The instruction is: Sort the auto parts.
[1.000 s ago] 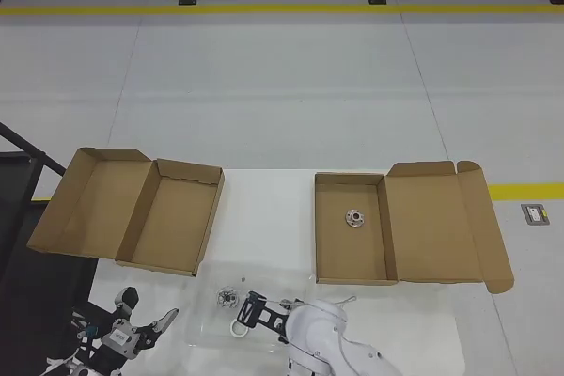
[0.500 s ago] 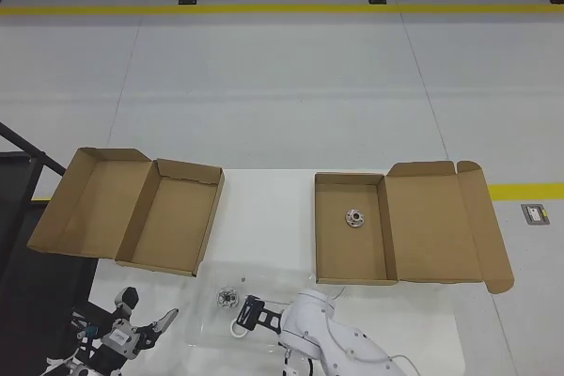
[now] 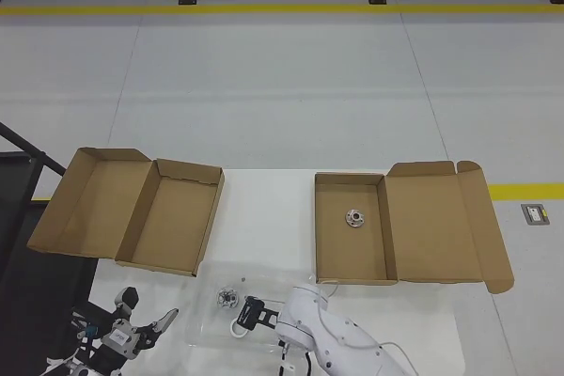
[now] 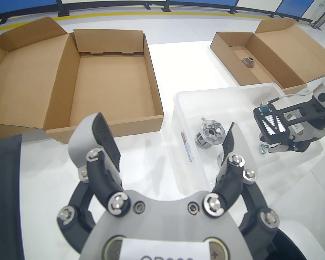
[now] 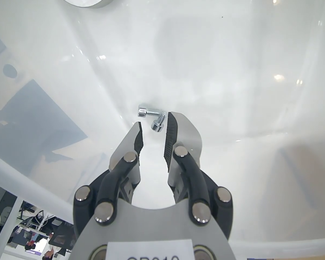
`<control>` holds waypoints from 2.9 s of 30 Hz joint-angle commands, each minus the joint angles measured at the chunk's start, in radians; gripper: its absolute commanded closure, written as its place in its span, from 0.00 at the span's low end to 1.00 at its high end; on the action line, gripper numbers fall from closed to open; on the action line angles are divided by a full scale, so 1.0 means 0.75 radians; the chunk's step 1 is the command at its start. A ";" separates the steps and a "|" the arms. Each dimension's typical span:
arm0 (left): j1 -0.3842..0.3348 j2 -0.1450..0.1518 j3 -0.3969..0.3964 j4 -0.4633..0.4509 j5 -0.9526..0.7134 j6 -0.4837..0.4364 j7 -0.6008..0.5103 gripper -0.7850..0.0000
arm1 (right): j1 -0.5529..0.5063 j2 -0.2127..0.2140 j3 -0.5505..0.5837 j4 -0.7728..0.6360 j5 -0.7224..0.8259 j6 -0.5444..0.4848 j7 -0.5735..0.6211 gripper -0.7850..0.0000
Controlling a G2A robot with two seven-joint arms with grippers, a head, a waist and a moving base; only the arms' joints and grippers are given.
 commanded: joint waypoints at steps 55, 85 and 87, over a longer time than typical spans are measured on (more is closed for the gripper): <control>0.000 0.000 0.000 0.000 0.000 0.000 0.000 0.00 | -0.559 0.182 0.684 -0.885 -0.343 0.047 -0.919 1.00; 0.000 0.000 0.000 0.000 0.000 0.000 0.000 0.00 | 0.214 0.136 0.681 0.432 -0.030 0.048 -0.581 1.00; 0.000 0.000 0.000 0.000 0.000 0.000 0.000 0.00 | 0.221 0.135 0.675 0.444 -0.029 0.055 -0.590 0.96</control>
